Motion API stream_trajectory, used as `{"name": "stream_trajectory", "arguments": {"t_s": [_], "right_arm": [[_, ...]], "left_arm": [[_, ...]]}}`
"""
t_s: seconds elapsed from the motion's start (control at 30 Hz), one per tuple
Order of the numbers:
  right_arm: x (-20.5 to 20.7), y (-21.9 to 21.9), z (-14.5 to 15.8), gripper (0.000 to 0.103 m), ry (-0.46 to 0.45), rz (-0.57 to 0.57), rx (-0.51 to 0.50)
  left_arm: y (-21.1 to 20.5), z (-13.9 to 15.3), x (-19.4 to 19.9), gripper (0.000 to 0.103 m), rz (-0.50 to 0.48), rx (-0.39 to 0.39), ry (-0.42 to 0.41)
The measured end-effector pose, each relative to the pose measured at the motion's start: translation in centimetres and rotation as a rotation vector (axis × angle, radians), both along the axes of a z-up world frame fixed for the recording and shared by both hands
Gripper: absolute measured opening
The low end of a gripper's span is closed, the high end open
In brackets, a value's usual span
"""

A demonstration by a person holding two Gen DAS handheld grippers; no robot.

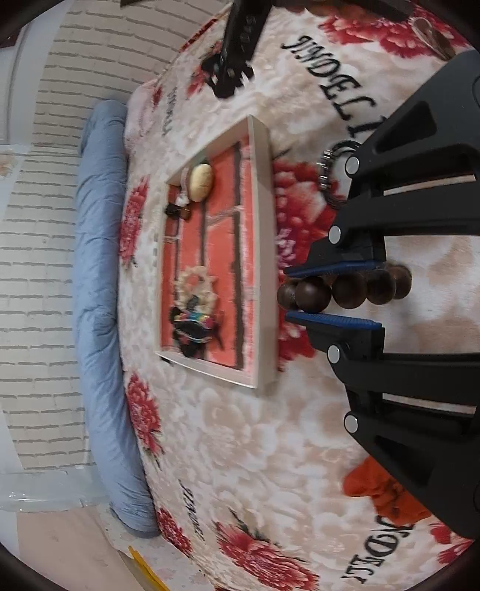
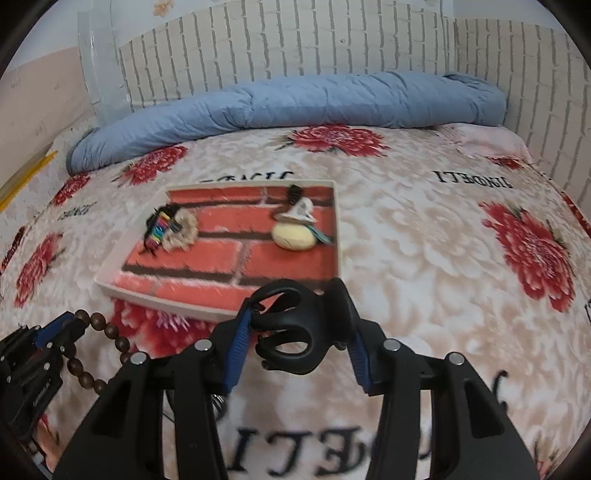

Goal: Organize jewelry
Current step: 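Carry the wooden bead bracelet and black hair claw into the brick-pattern tray with both tools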

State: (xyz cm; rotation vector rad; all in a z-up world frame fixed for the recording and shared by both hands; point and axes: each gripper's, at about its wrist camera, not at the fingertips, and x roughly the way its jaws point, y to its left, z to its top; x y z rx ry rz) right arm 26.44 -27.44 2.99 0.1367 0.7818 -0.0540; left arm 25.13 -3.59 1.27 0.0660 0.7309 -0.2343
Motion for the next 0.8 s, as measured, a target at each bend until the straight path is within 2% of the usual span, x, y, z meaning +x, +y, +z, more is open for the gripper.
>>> {"name": "stream_trajectory", "arguments": {"t_s": [0.27,0.43,0.6,0.8], "right_arm": [[4.9,1.4,0.5,0.047,-0.014,-0.008,0.026],[8.4,1.1,-1.5,0.047,0.037,-0.04,0.07],[11.0,1.9,-4.6,0.047,0.084,-0.033,0.064],[12.5,2.3,-6.5,0.047,0.077,-0.017,0.034]], "left_arm": [[-1.7,3.2,4.0,0.018,-0.03,0.006,-0.056],[-2.8,4.6,7.6,0.018,-0.049,-0.039,-0.056],[-4.2,3.4,10.9,0.018,-0.063,-0.04,-0.026],[-4.6,0.1,14.1,0.018,-0.05,-0.021,0.015]]}}
